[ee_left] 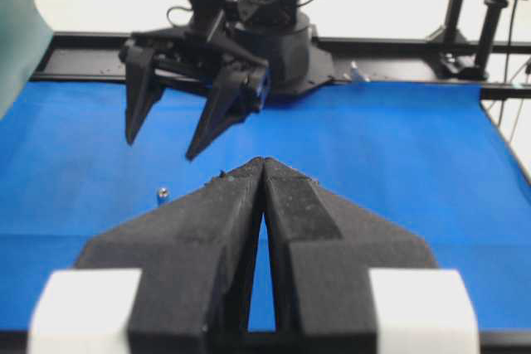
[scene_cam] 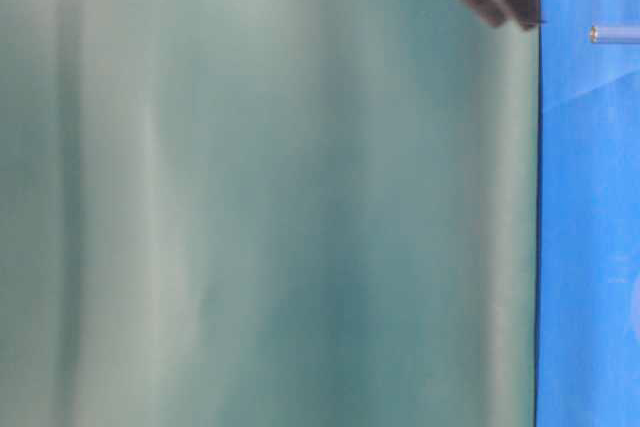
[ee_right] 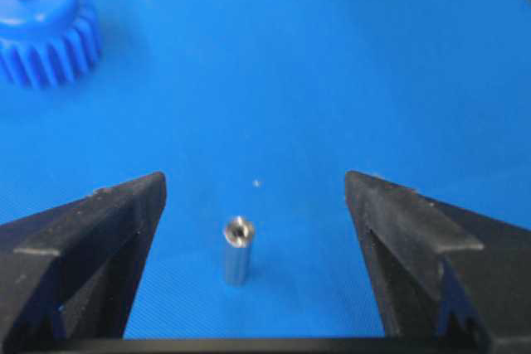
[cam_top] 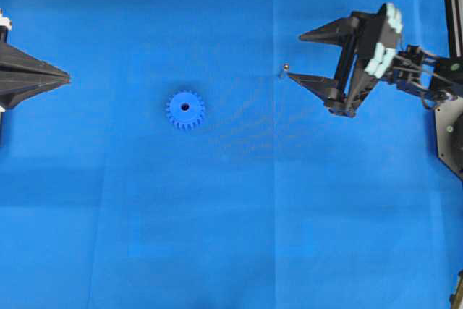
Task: Insert the shaft placed at a random location into the center hole of the small gear at another random location.
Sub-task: 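Close the right gripper around the upright silver shaft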
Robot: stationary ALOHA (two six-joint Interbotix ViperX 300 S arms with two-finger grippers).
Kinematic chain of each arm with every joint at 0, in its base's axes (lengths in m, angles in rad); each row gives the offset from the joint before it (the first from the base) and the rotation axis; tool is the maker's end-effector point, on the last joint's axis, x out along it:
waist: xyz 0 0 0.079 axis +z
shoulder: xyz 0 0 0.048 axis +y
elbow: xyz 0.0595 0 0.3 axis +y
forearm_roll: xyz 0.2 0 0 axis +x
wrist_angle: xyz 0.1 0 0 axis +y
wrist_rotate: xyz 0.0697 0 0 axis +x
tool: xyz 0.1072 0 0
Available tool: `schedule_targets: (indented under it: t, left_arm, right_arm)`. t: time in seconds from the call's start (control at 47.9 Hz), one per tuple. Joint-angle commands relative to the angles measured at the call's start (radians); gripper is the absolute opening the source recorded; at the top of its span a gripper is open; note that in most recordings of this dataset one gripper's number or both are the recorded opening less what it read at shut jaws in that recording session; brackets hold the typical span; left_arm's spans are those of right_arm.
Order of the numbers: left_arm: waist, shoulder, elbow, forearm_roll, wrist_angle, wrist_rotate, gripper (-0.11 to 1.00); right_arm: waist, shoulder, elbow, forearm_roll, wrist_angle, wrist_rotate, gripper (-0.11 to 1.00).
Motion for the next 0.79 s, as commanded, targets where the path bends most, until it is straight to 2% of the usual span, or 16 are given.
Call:
schedule_targets:
  t: [0.0, 0.355, 0.459, 0.605, 0.772]
  left_arm:
    - [0.003, 0.003, -0.009, 0.002, -0.003, -0.002, 0.0]
    - [0.021, 0.003, -0.008, 0.003, 0.005, -0.002, 0.0]
    - [0.021, 0.002, -0.006, 0.003, 0.005, -0.002, 0.0]
    - [0.021, 0.0, -0.008, 0.003, 0.005, -0.003, 0.0]
    - [0.021, 0.0, -0.008, 0.002, 0.006, -0.003, 0.0]
  right_arm:
    - [-0.002, 0.043, -0.023, 0.012, -0.028, 0.006, 0.78]
    - [0.0, 0.149, -0.052, 0.014, -0.031, 0.04, 0.77]
    - [0.0, 0.16, -0.054, 0.014, -0.031, 0.04, 0.73]
    - [0.003, 0.173, -0.057, 0.014, -0.031, 0.04, 0.55]
    - [0.006, 0.176, -0.057, 0.014, -0.049, 0.04, 0.15]
